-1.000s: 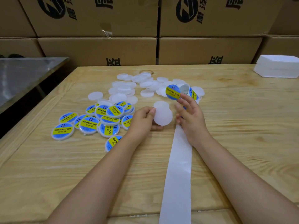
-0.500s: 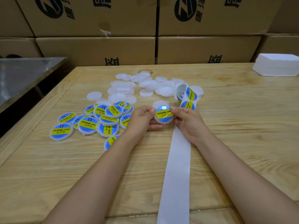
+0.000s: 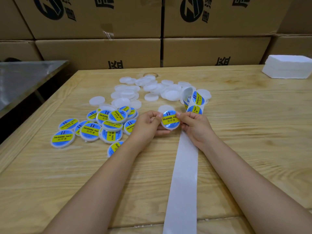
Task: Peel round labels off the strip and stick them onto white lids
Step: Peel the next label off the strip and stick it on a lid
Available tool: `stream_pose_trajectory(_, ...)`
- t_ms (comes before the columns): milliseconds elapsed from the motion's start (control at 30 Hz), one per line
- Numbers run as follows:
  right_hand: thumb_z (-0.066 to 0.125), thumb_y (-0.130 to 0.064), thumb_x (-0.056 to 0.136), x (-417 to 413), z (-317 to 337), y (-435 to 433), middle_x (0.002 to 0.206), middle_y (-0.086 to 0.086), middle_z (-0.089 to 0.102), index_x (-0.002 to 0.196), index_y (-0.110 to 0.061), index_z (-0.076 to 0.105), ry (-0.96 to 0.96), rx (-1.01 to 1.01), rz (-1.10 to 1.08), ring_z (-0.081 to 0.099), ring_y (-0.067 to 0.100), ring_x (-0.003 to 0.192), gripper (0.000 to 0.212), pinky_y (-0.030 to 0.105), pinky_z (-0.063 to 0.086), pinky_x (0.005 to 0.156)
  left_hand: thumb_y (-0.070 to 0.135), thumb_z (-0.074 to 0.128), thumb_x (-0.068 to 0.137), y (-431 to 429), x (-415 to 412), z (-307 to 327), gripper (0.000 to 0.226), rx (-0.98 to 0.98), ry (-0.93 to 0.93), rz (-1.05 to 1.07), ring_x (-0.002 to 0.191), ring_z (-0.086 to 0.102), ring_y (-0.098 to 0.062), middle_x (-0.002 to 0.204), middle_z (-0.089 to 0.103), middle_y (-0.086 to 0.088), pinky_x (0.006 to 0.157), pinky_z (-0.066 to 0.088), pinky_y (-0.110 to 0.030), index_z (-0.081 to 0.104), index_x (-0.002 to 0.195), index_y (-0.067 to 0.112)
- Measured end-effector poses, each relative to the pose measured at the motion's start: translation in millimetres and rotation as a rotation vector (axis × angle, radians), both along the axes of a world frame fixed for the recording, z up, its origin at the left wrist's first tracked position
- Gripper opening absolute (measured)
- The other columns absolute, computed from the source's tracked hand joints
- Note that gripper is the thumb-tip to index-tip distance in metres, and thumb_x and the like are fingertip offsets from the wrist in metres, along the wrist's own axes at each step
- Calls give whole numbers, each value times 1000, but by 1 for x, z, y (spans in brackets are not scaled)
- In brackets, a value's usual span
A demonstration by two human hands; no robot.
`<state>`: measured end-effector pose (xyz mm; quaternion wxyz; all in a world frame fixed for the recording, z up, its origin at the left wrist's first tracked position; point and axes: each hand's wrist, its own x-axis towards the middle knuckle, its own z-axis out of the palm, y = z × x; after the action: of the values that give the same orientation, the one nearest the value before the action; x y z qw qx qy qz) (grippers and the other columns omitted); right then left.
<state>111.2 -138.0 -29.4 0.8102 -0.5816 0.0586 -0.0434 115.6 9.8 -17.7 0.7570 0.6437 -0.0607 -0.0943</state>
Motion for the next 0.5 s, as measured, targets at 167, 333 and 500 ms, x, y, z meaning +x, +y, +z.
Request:
stream_pose_trajectory(167,67,-10,82,0,-2,2,83,22,54,68,-5,61,-25,-93,-35,45,30,80,16,39,39,81,14,47,98,0,1,-1,15,39,-13,13,64,71,-18,66,72,-2,59,58,-24,55,88,7)
stream_pose_trajectory(333,71,-9,81,-5,-5,4,56,-9,60,64,-14,61,-134,-308,-157,53,2,54,20,16,43,58,14,48,97,0,1,-3,16,65,-15,15,63,71,-19,68,72,-4,58,58,-23,57,88,5)
stream_pose_trajectory(500,71,-12,81,-11,-2,11,68,-12,65,69,-21,62,-250,-592,-269,59,-3,64,18,11,46,65,13,48,98,-1,2,-1,18,33,18,19,63,71,-21,68,72,-6,60,59,-25,59,86,5)
